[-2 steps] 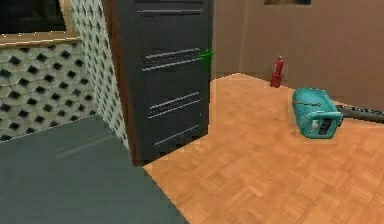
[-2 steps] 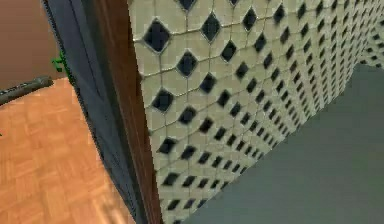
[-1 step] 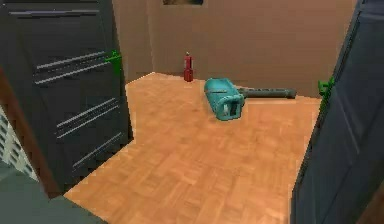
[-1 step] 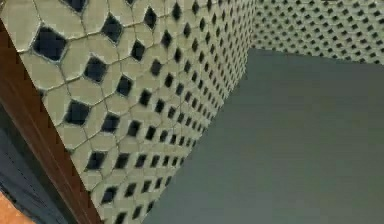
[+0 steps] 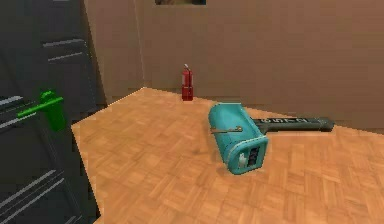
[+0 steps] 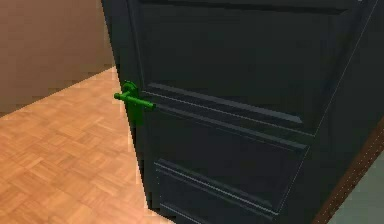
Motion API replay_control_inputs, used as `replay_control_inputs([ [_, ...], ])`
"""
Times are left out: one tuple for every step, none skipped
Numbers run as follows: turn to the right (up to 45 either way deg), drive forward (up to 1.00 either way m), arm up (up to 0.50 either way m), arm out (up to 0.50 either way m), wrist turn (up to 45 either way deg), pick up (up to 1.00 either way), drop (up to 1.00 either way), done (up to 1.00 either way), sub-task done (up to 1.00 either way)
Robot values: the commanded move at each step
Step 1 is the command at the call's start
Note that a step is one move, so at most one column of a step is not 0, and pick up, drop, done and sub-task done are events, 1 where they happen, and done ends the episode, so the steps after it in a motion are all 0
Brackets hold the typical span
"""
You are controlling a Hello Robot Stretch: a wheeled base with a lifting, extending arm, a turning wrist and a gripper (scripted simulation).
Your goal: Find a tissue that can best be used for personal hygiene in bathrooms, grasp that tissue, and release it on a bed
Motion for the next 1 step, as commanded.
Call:
replay_control_inputs([
  [0.0, 0.1, 0.0, 0.0, 0.0, 0.0, 0.0, 0.0, 0.0],
])
